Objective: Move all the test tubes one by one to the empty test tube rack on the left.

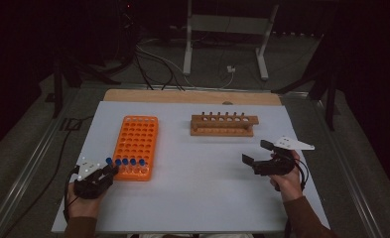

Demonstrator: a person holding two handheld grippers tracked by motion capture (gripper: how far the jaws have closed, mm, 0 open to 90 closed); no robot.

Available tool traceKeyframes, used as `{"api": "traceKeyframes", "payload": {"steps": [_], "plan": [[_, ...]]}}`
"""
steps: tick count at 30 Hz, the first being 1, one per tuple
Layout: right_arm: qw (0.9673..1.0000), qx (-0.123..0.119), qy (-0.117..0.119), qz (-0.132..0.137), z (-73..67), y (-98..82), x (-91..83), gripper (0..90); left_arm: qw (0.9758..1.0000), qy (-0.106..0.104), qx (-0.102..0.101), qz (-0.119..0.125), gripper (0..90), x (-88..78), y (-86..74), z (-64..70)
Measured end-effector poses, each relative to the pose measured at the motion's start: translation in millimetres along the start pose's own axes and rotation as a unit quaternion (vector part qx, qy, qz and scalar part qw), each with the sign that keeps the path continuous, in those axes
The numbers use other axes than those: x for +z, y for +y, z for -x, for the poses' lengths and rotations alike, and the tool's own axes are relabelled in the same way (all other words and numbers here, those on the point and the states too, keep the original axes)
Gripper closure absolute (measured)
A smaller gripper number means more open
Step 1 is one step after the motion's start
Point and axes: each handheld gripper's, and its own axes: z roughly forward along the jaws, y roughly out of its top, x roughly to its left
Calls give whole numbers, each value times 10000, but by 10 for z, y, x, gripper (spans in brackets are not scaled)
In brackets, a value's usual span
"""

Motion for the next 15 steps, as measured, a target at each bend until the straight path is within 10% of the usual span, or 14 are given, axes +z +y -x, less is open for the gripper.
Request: {"api": "traceKeyframes", "payload": {"steps": [15], "plan": [[9989, -198, -265, 341, -26, -219, -203, 1, 9939, -90, -197, 1082, 356, -373, -25, -92]]}}
